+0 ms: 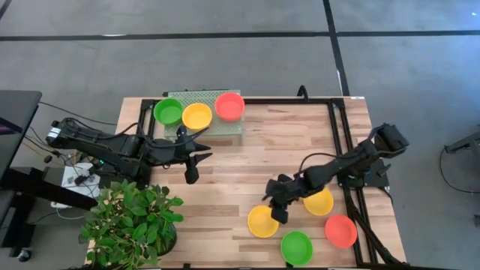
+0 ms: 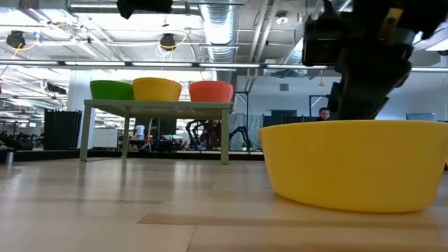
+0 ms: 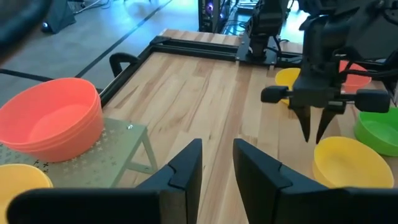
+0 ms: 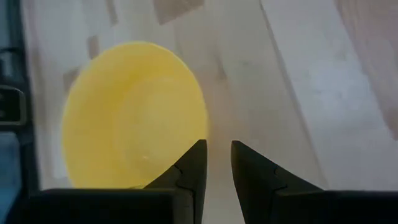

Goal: Pick & Place Mini bowls
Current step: Stack the yellow bowl on top of the stacked yellow bowls on the shelf

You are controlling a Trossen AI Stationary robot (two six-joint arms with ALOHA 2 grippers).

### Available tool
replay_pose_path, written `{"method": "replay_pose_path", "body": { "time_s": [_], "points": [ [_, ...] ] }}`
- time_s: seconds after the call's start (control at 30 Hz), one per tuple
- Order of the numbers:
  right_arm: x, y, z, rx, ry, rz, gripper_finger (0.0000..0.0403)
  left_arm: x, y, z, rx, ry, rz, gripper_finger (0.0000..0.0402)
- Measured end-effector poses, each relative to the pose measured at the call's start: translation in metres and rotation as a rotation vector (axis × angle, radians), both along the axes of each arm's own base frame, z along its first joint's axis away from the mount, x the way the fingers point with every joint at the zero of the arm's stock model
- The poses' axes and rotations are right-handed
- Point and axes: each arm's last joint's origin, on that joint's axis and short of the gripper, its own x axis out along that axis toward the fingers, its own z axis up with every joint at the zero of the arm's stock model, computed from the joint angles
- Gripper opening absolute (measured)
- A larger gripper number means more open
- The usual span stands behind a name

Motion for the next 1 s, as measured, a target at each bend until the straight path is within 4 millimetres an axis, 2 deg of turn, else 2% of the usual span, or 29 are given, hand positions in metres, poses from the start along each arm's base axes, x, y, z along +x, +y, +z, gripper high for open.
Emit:
{"method": "replay_pose_path", "body": {
  "time_s": [0.8, 1.0],
  "points": [
    [0.004, -0.001, -0.001, 0.042, -0.006, 0.009, 0.0057, 0.001, 0.000, 0.001, -0.005, -0.017, 0.000, 0.0092],
    [0.008, 0.004, -0.023, 0.055, 0.068, 0.030, 0.0054, 0.001, 0.000, 0.002, -0.005, -0.018, 0.000, 0.0092]
  ]
}}
